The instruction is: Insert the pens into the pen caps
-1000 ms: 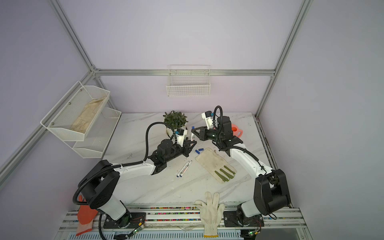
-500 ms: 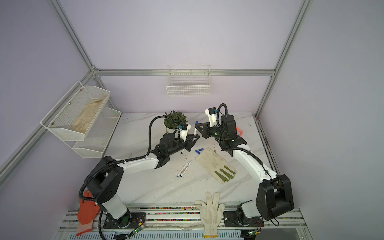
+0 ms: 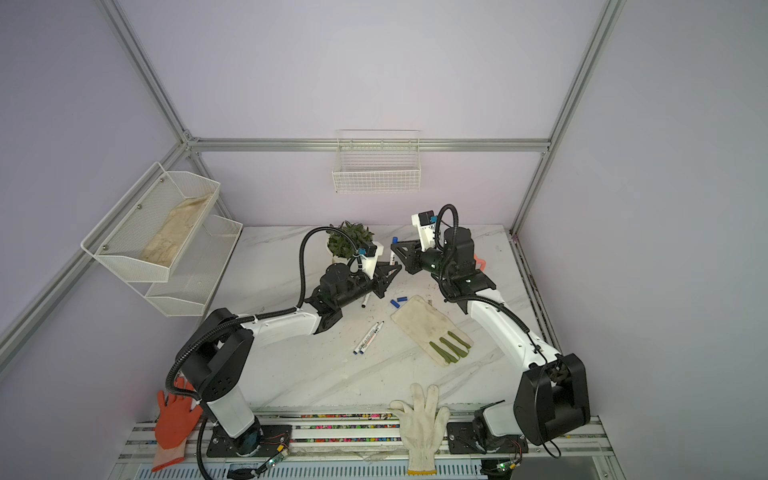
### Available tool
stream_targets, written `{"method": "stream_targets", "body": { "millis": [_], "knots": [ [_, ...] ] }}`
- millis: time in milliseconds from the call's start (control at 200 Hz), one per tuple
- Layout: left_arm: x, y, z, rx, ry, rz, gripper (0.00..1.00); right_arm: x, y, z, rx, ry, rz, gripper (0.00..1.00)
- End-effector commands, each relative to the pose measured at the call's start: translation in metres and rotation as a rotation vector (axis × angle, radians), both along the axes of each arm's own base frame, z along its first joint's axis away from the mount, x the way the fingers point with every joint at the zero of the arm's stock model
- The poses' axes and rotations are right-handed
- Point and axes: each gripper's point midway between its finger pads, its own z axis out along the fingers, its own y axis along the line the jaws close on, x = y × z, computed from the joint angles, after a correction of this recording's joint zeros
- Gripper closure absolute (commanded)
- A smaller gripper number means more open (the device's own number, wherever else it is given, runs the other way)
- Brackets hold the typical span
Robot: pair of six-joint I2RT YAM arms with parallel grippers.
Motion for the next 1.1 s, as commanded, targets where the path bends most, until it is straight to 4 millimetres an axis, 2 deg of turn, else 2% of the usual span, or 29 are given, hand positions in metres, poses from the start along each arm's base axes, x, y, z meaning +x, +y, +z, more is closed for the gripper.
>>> {"method": "stream_targets", "body": {
  "millis": [0,225,370,600,790,830,850,965,1095],
  "knots": [
    [-0.005,0.022,0.13,-0.241,-0.363,0.084,1.0,-0.036,0.022,-0.033,-0.048,0.157,0.143,0.95],
    [-0.017,0.008,0.109,-0.176,-0.374,0.067,1.0,-0.029,0.02,-0.005,-0.052,0.091,0.115,0.91],
    [-0.018,0.009,0.103,-0.164,-0.376,0.083,1.0,-0.028,0.018,0.008,-0.053,0.061,0.105,0.88],
    [-0.015,0.011,0.099,-0.141,-0.394,0.108,1.0,-0.023,0.014,0.013,-0.09,0.034,0.07,0.86],
    [-0.017,0.007,0.098,-0.132,-0.398,0.092,1.0,-0.016,0.006,0.007,-0.157,0.013,0.02,0.85],
    [-0.017,0.007,0.099,-0.136,-0.398,0.085,1.0,-0.016,0.006,0.007,-0.16,0.01,0.02,0.85],
    [-0.018,0.007,0.101,-0.14,-0.4,0.083,1.0,-0.022,0.003,0.015,-0.152,-0.01,0.017,0.84],
    [-0.021,0.005,0.105,-0.152,-0.407,0.065,1.0,-0.025,0.003,0.014,-0.147,-0.016,0.027,0.81],
    [-0.021,0.005,0.106,-0.148,-0.413,0.067,1.0,-0.028,0.003,0.022,-0.125,-0.035,0.029,0.75]
  ]
}}
